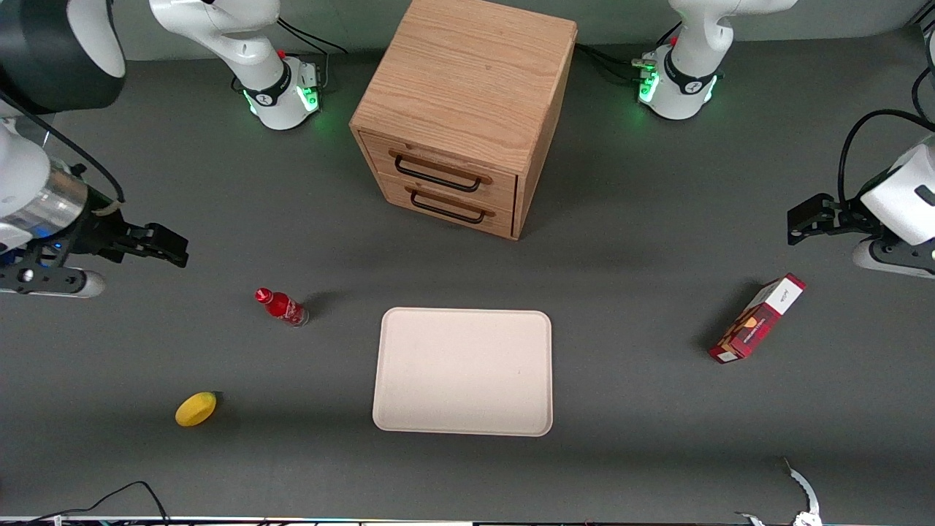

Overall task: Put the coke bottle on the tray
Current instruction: 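Move the open right gripper down over the red Coca-Cola bottle's cap end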

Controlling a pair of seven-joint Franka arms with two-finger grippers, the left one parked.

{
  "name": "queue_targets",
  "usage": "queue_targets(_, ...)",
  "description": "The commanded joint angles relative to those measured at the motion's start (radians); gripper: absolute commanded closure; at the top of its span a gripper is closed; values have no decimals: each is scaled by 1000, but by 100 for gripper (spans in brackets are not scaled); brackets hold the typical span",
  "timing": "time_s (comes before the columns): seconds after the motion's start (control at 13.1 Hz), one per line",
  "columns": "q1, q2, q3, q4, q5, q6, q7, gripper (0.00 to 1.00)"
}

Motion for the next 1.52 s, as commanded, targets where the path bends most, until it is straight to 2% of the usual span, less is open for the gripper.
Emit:
queue_targets(0.0, -7, 17, -21, 47, 41, -38, 15, 0)
queue_targets(0.15, -11, 21, -23, 47, 70, -39, 11, 0)
queue_targets(0.46, -5, 26, -23, 42, 68, -39, 11, 0)
queue_targets(0.76, 2, 73, -20, 10, 70, 32, 6, 0)
queue_targets(1.22, -3, 41, -20, -283, 65, 232, -129, 0)
queue_targets(1.45, 5, 43, -18, -392, 65, 344, -141, 0)
